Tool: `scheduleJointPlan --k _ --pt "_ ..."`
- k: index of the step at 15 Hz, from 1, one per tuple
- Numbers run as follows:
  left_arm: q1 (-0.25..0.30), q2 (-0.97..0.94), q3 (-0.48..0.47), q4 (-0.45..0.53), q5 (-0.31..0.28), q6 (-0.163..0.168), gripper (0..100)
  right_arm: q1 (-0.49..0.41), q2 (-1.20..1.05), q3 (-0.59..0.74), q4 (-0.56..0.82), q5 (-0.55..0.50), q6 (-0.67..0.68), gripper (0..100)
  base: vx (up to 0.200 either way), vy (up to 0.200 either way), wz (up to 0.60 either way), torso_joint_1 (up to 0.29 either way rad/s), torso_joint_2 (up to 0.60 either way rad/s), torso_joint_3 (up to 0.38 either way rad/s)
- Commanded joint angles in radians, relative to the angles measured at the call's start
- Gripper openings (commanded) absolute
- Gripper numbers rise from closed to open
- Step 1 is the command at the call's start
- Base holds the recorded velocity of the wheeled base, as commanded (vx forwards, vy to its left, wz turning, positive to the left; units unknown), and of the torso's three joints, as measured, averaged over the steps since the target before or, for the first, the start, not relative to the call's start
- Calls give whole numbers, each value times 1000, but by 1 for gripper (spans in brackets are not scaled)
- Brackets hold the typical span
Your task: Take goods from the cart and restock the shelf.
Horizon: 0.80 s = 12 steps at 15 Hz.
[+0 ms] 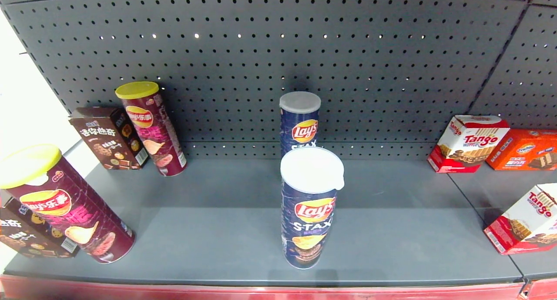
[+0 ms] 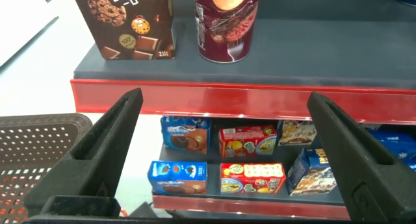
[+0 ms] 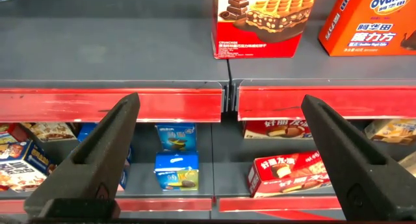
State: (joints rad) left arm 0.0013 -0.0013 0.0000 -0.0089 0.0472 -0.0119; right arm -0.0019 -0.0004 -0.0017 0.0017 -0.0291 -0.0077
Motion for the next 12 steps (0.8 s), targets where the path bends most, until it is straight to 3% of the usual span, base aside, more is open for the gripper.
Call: scheduleJointPlan --k 1,12 --pt "0 1 0 0 2 -2 100 0 0 0 0 0 0 100 0 0 0 0 0 0" --pt "0 1 0 0 -1 0 100 0 0 0 0 -2 0 100 0 0 0 0 0 0"
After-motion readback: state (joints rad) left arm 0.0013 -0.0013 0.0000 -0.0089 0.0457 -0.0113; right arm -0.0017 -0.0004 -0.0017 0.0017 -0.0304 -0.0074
